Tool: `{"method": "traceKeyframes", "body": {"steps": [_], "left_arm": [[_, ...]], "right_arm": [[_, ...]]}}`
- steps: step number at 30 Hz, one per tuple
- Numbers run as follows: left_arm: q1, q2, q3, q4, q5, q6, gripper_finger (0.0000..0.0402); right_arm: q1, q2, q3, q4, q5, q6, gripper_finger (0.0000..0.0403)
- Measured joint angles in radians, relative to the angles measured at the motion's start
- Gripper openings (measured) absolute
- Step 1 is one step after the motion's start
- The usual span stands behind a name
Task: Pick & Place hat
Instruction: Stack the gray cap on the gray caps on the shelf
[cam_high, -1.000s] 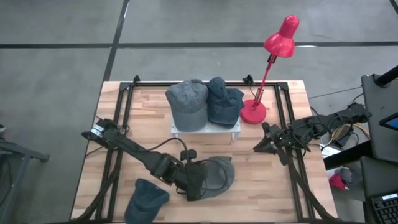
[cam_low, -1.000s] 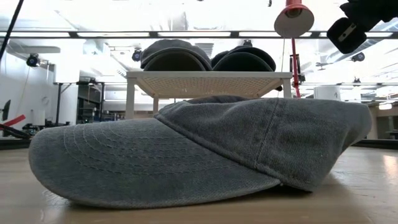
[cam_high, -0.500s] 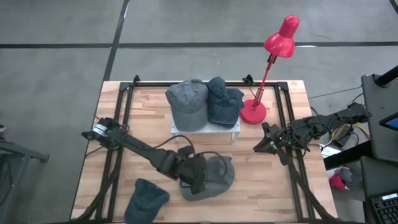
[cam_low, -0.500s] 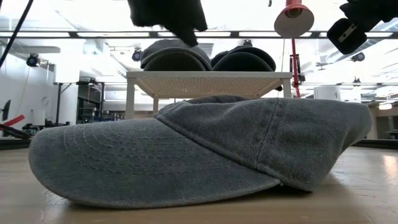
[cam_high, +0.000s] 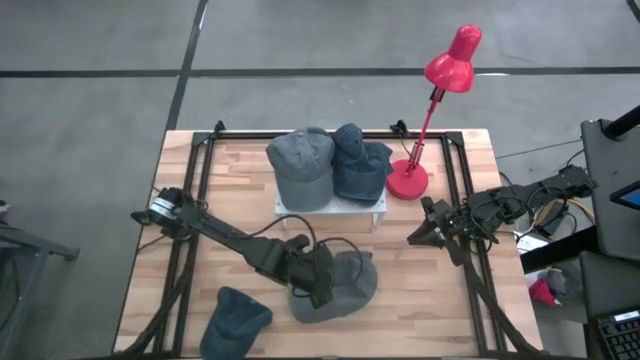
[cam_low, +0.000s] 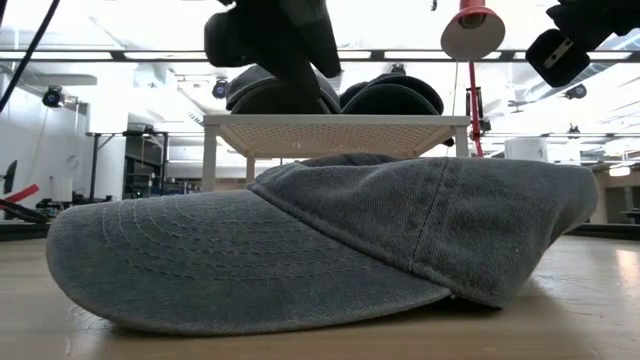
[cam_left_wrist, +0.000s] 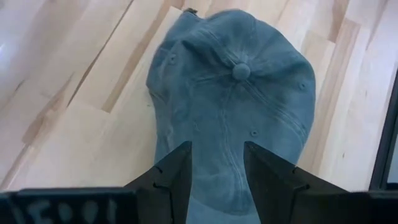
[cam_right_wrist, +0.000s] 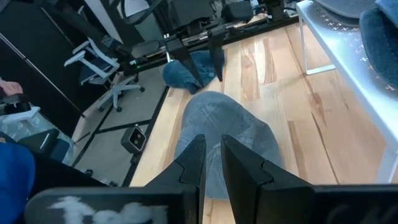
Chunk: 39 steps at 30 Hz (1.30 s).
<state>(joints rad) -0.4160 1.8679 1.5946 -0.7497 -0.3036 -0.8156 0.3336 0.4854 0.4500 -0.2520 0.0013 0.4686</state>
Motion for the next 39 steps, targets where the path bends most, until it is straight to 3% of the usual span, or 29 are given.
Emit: {"method": "traceKeyframes", "body": {"steps": [9, 14, 34, 39], "left_arm": [[0.042, 0.0, -0.113, 0.143, 0.124, -0.053, 0.0191], [0.056, 0.0, -0.167, 0.156, 0.136, -0.09, 0.021], [0.068, 0.0, -0.321, 0.378, 0.147, -0.101, 0.0208], [0.062, 0.0, -0.346, 0.393, 0.156, -0.121, 0.0182]], "right_arm": [[0.0, 0.0, 0.0, 0.0, 0.0, 0.0, 0.0047], [0.0, 0.0, 0.0, 0.0, 0.0, 0.0, 0.0047], [0.0, 0.0, 0.0, -0.002, 0.002, -0.008, 0.0047], [0.0, 0.0, 0.0, -0.002, 0.001, -0.008, 0.0047]]}}
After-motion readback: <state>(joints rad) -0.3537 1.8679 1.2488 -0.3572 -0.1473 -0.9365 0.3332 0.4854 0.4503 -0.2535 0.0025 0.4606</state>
